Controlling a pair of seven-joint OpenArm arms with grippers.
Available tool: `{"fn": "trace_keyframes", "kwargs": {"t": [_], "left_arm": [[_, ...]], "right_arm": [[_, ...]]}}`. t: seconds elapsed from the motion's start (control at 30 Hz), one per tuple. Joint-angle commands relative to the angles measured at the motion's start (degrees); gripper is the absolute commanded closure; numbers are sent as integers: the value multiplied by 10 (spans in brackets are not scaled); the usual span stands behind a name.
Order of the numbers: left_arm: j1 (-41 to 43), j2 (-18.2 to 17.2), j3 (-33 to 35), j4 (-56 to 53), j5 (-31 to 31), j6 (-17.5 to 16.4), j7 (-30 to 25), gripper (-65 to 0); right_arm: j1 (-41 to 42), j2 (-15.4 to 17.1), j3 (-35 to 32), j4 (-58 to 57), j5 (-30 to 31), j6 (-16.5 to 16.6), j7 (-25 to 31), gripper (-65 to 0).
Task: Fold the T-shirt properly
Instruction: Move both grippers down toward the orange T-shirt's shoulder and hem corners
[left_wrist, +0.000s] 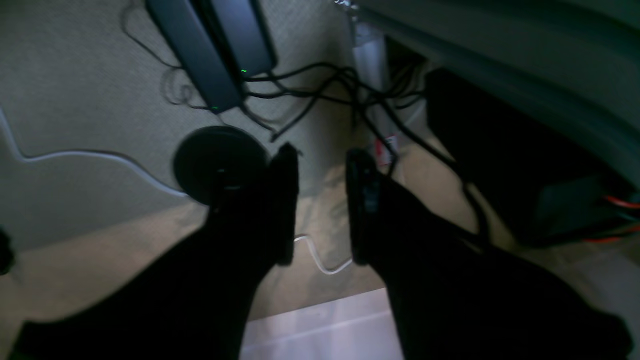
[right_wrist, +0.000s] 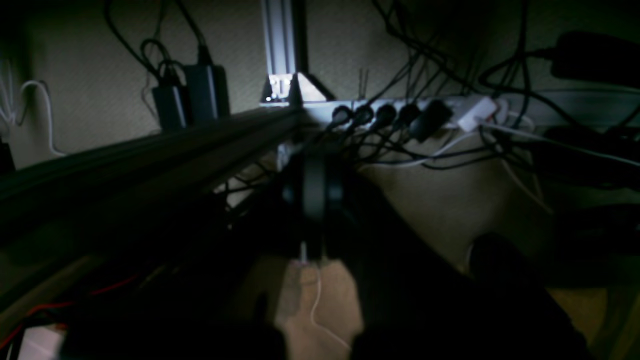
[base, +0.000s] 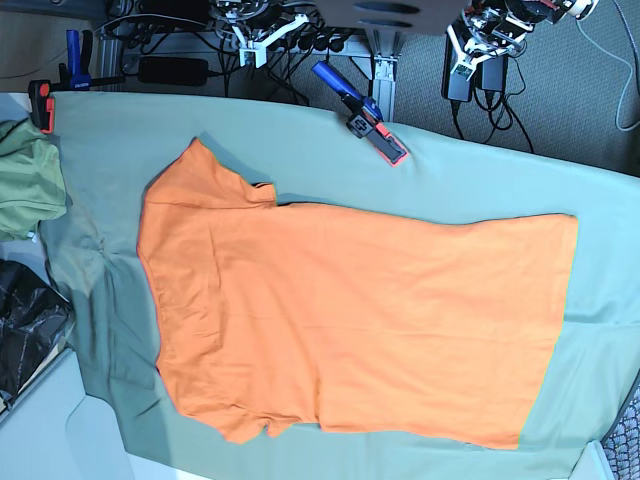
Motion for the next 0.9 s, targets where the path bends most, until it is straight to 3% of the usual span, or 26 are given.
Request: {"fn": "trace_keyframes", "kwargs": {"t": [0.0, 0.07, 0.13, 0.27, 0.33, 0.5, 0.63, 0.77, 0.87], "left_arm": [[0, 0, 0, 3, -1, -10, -1, -162], [1, 0, 0, 3, -13, -12, 1, -162], [1, -1, 0, 3, -35, -44, 1, -162], [1, -9, 0, 3, -63, -205, 5, -162], [1, -12, 0, 3, -76, -250, 5, -162], [1, -19, 0, 4, -76, -256, 5, -163], [1, -30, 0, 4, -83, -307, 5, -163], [14, -51, -4, 23, -135, -308, 17, -163], [52, -69, -46, 90, -156, -308, 48, -163]], "right_arm": [[-3, 5, -1, 6, 2, -51, 11, 0], [-3, 7, -1, 8, 2, -51, 11, 0], [-3, 10, -1, 9, 2, -49, 11, 0], [-4, 20, -1, 9, 2, -42, 10, 0], [-5, 27, -1, 9, 2, -23, 10, 0], [-12, 40, -1, 16, 2, 12, 10, 0], [-40, 55, -4, 41, 2, 37, 8, 0], [-99, 82, -31, 100, 20, 46, 8, 0], [-162, 110, -64, 172, 62, 47, 8, 0]]}}
